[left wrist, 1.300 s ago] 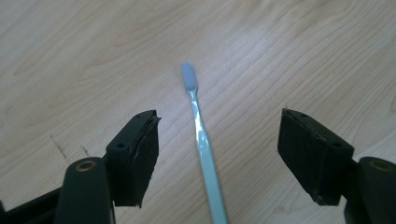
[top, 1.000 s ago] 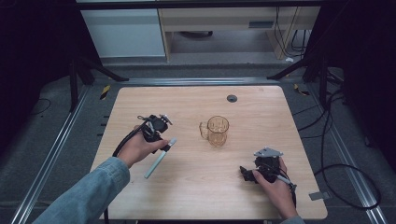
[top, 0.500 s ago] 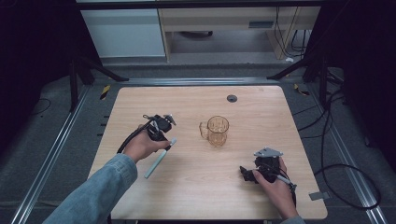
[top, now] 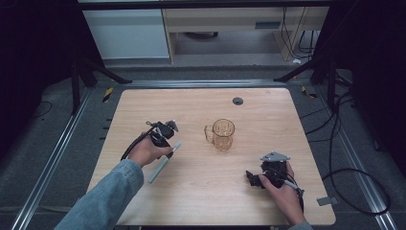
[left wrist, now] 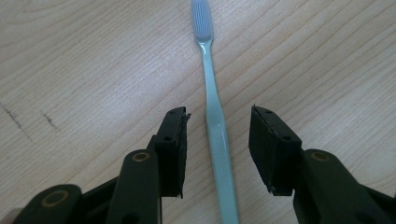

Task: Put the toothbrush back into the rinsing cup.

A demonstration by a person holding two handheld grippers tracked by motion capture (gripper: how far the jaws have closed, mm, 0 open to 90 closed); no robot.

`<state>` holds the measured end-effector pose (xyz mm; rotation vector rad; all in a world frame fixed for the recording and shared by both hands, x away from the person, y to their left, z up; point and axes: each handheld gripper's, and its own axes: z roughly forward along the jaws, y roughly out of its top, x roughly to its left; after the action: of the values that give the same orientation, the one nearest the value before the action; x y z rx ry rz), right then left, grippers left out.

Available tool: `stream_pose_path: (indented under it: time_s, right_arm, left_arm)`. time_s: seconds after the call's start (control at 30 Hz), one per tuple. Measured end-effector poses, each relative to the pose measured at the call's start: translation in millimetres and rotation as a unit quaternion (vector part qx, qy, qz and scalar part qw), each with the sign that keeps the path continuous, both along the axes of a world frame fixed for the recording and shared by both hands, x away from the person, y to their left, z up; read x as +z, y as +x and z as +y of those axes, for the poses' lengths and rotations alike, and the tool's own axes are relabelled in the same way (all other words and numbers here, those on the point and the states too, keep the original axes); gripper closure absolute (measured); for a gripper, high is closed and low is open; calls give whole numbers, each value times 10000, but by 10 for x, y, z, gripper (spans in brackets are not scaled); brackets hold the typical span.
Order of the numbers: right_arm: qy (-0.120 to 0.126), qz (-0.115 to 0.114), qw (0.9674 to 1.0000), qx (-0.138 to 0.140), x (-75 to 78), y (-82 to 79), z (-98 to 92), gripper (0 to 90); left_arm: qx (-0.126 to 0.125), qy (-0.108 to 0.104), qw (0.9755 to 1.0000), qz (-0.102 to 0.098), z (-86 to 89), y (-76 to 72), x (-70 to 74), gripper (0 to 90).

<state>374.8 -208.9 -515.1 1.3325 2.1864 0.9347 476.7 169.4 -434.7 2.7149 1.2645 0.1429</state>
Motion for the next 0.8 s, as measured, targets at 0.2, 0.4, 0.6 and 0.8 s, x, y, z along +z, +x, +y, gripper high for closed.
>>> stream_pose_path:
  time_s: [0.2, 0.4, 0.6, 0.8]
  right_arm:
    - [2, -3, 10000, 2, -1, 1, 0, 4]
    - [-4, -10, 10000, 3, -1, 1, -1, 4]
    - [3, -5, 10000, 3, -1, 1, 0, 4]
    - [9, -1, 10000, 0, -1, 0, 1, 4]
  left_arm:
    - [50, -87, 9999, 53, 33, 36, -66, 606]
    - [151, -100, 9997, 142, 20, 52, -119, 608]
    - [195, -15, 9995, 237, 5, 86, -180, 596]
    - [204, -6, 9995, 254, -14, 88, -203, 605]
